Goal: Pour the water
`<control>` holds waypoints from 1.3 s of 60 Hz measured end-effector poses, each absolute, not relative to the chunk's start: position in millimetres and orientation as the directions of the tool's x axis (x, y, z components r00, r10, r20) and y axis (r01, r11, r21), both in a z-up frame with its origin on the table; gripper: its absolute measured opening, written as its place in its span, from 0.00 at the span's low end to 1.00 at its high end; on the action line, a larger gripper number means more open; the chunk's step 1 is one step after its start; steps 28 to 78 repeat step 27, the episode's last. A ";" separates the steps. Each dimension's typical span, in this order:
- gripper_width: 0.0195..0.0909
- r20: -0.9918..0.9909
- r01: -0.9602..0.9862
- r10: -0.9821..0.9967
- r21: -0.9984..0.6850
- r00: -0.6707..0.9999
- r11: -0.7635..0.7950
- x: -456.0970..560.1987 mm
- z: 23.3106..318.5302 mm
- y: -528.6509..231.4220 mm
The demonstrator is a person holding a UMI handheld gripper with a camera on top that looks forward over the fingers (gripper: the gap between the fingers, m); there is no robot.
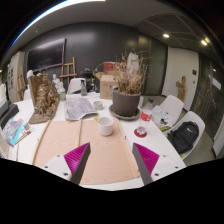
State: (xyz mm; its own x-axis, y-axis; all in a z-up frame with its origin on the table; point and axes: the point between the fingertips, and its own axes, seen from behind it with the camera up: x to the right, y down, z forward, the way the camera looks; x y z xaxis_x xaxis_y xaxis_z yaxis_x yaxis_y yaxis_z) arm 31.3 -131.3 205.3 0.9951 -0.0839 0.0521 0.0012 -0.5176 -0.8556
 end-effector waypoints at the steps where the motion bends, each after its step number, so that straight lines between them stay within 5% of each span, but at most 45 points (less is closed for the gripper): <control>1: 0.93 0.059 0.008 -0.081 -0.856 0.995 -0.516 26.3 208.4 -137.3; 13: 0.93 0.095 0.055 -0.055 -0.869 0.994 -0.492 -14.0 234.1 -186.0; 78: 0.92 0.123 0.071 -0.071 -0.862 0.990 -0.503 -20.0 235.8 -211.7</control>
